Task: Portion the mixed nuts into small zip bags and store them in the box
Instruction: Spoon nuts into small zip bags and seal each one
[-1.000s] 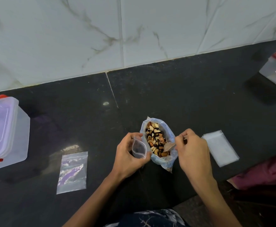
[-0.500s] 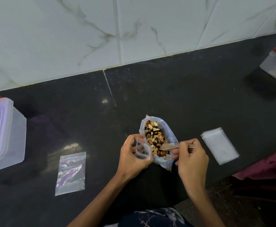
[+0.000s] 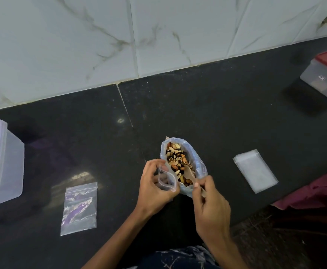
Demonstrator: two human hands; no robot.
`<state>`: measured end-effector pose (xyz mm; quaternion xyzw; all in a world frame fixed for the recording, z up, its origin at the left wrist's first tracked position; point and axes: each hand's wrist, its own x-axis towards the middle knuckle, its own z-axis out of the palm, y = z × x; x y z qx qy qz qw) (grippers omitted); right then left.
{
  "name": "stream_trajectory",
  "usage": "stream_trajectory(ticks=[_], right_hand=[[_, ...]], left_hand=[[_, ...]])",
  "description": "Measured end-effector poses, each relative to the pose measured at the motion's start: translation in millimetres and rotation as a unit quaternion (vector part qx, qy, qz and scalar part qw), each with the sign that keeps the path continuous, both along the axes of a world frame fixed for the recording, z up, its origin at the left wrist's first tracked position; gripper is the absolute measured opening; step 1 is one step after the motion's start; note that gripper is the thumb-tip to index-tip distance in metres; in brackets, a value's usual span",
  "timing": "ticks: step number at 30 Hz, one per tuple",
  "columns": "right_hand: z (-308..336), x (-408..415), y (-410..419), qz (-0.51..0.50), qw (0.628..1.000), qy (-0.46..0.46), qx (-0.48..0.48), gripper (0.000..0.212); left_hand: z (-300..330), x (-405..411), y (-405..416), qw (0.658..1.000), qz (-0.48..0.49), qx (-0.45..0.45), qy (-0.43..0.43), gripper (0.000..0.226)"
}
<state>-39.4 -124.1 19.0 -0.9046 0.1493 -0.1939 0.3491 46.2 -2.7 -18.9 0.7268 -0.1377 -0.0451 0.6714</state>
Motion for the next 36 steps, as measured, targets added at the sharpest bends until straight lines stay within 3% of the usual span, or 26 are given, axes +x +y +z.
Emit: stream_trajectory(ticks=[3, 8, 14, 15, 17, 19, 21, 24, 26, 28, 31, 36], right_hand=[[-5.5, -4.7, -1.8, 0.016, 0.998, 0.008, -0.059, 0.015], [0.1, 3.2, -3.4, -0.051, 0.974, 0.009, 0.223, 0.020], [7.1, 9.6, 7.0, -0.120, 0.927, 0.060, 0.349, 0.014], [8.9, 8.6, 9.8, -0.110, 0.940, 0.080, 0.314, 0.013], [12.6, 7.3, 13.8, -0.056, 0.977, 0.137, 0.151, 0.013], [18.8, 8.0, 16.5, -0.009, 0.984, 0.179, -0.010, 0.013], [21.9, 11.5, 16.1, -0.002, 0.983, 0.185, -0.013, 0.012], [14.0, 17.7, 10.7, -0.057, 0.966, 0.135, 0.213, 0.013], [11.6, 19.8, 8.8, -0.099, 0.921, 0.108, 0.362, 0.012], [12.3, 20.0, 7.9, -0.132, 0.877, 0.107, 0.449, 0.011], [15.8, 17.7, 6.7, -0.171, 0.844, 0.101, 0.499, 0.012], [17.4, 11.9, 5.5, -0.173, 0.851, 0.083, 0.488, 0.013]], left_hand=[[0.4, -0.5, -1.3, 1.000, 0.006, -0.002, -0.013, 0.039], [-1.5, 4.5, 0.1, 0.999, -0.002, 0.022, -0.023, 0.036], [-2.8, 8.5, 1.0, 0.999, -0.007, 0.029, -0.014, 0.036], [-2.0, 8.1, 0.6, 0.999, -0.011, 0.029, -0.013, 0.036], [-0.9, 6.1, -0.4, 1.000, -0.018, 0.023, -0.008, 0.036], [-1.7, 5.1, -1.4, 1.000, -0.015, 0.014, -0.003, 0.038], [-2.7, 6.3, -1.5, 1.000, -0.012, 0.015, -0.002, 0.039], [-0.7, 8.2, -0.7, 1.000, -0.016, 0.022, -0.006, 0.038], [2.3, 7.5, -0.6, 0.999, -0.021, 0.023, -0.009, 0.037], [5.0, 6.6, -0.6, 1.000, -0.019, 0.022, -0.010, 0.037], [6.5, 4.6, 0.5, 1.000, -0.006, 0.016, -0.008, 0.038], [12.1, 1.2, 7.0, 1.000, 0.000, 0.012, 0.001, 0.051]])
